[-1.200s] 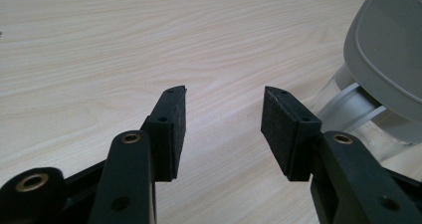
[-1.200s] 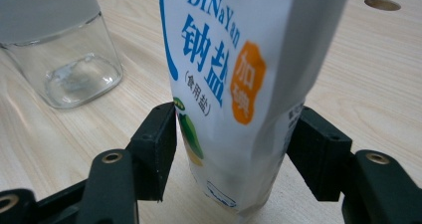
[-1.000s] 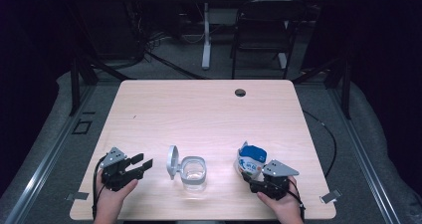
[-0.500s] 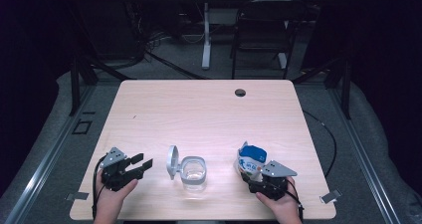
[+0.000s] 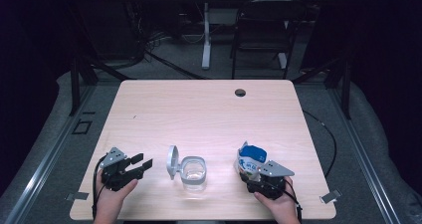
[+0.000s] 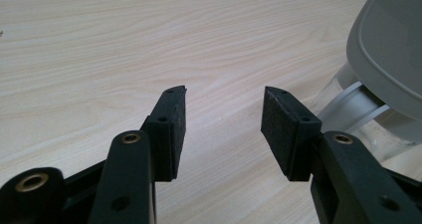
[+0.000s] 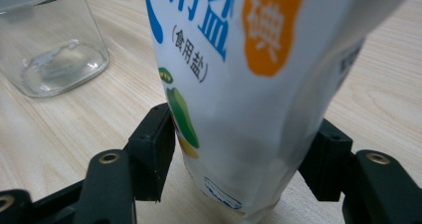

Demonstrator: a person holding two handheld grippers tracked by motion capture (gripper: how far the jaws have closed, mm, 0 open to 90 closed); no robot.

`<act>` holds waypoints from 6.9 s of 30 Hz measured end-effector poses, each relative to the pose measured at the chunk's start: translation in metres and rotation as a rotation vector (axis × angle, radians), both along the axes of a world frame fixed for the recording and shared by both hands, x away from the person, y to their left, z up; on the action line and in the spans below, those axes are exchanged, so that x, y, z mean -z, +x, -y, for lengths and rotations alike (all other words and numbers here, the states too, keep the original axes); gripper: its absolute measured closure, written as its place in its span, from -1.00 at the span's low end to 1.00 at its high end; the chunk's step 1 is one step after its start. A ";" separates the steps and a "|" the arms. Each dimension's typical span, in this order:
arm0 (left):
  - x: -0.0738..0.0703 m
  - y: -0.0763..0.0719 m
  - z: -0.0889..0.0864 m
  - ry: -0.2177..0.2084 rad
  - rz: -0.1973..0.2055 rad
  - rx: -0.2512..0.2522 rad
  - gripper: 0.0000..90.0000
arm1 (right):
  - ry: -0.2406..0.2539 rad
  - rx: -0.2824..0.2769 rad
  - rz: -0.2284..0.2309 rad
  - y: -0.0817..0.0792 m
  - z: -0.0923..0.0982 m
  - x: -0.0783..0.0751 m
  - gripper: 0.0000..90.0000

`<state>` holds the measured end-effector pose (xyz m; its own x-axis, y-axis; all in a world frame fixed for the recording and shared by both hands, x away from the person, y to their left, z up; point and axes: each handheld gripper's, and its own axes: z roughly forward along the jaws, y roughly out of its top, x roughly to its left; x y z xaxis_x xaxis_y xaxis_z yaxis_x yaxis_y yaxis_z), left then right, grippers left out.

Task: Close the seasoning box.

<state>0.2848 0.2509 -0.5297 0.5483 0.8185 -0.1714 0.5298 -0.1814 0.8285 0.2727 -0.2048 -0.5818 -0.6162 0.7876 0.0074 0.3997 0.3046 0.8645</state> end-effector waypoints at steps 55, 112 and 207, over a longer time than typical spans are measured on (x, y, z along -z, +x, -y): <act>0.001 0.000 -0.001 0.000 0.001 -0.005 0.17 | -0.014 -0.011 -0.002 0.003 -0.001 0.000 -0.06; 0.000 -0.001 0.001 -0.003 0.000 -0.002 0.17 | -0.017 0.023 0.105 -0.009 0.004 -0.039 -0.04; 0.000 -0.001 -0.004 -0.016 0.001 -0.017 0.16 | -0.679 -0.349 0.245 0.021 -0.077 -0.080 -0.03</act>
